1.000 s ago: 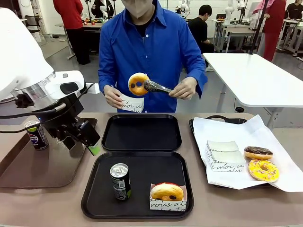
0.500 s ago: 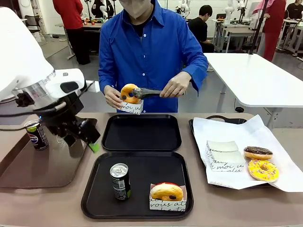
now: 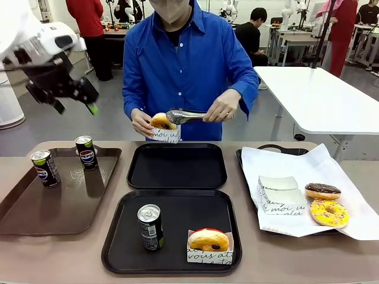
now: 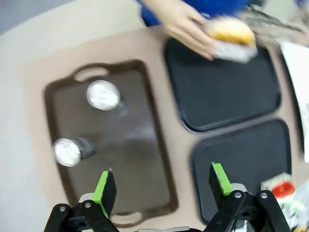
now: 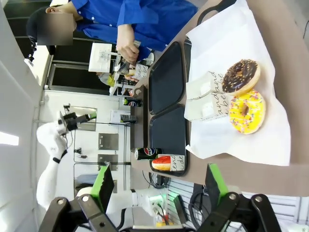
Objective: Set up donuts and drinks on trays.
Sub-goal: Pick up one Pepsi coke from the Handle tray and place it on the Flat Tray without a Pepsi coke.
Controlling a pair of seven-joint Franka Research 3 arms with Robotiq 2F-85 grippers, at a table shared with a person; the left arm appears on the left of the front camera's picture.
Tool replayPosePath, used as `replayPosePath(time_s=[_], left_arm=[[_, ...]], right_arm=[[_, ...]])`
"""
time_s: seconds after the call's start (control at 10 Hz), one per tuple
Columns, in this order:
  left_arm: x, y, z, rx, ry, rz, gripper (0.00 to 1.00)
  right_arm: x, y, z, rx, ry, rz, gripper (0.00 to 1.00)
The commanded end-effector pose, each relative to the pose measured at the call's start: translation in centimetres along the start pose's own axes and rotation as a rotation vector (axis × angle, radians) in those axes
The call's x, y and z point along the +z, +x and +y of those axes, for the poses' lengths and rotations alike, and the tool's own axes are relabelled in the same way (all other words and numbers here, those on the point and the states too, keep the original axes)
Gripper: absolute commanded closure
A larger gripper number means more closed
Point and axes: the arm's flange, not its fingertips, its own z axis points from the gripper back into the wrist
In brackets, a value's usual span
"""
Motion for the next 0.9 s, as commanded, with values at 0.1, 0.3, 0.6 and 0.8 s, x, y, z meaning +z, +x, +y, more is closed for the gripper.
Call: replayPosePath(time_s=[0.1,0.3,0.6,0.8], left_arm=[[1.2,5.3,3.5,0.197,0.051,0.114,0.0],[2.1,5.3,8.4,0.263,0.1,0.166,0.0],[1.8,5.0,9.6,0.256,0.086,0.168,0.0],[1.8,5.0,9.6,0.256,0.086,0.168,0.0]], right_arm=[[0.0,0.3,0.0,0.017,0.027,-0.007,0.0],[0.0,0.3,0.0,0.017,0.027,-0.007,0.0],[0.0,0.3,0.0,0.017,0.027,-0.007,0.0],[0.0,0.3,0.0,0.017,0.027,-0.007,0.0]])
